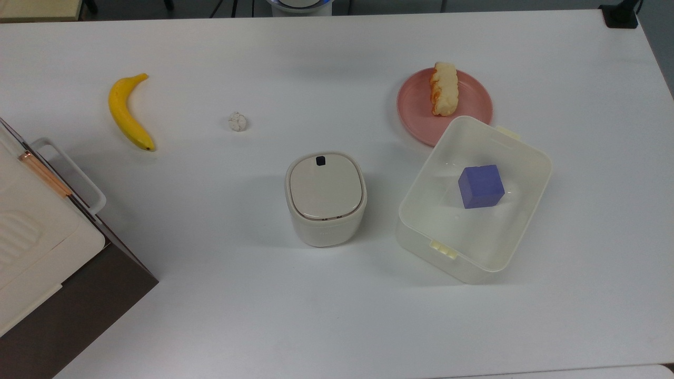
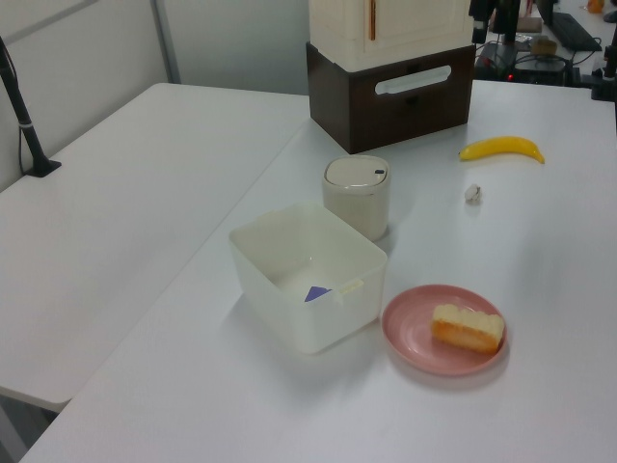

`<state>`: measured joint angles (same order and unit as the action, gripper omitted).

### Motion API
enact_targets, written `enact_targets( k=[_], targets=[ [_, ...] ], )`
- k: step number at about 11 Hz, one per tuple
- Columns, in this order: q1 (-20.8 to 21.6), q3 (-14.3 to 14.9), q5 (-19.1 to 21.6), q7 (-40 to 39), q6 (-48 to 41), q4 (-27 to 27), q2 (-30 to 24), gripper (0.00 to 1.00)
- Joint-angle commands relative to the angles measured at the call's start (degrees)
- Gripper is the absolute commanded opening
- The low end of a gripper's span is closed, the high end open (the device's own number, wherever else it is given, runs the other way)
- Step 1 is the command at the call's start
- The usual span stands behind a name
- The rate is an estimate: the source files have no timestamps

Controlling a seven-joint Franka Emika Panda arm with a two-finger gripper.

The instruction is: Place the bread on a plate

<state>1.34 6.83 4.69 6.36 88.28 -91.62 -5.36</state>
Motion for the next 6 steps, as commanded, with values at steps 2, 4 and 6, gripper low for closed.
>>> enact_targets(
  k=[2,4,6],
  targets=[
    [3.4,4.2,1.4,1.0,-0.5,2.5,0.9,1.0],
    [3.4,4.2,1.4,1.1,-1.1,2.5,0.8,1.0],
    [3.1,3.9,1.4,1.4,-1.1,2.7,1.4,1.0]
  ],
)
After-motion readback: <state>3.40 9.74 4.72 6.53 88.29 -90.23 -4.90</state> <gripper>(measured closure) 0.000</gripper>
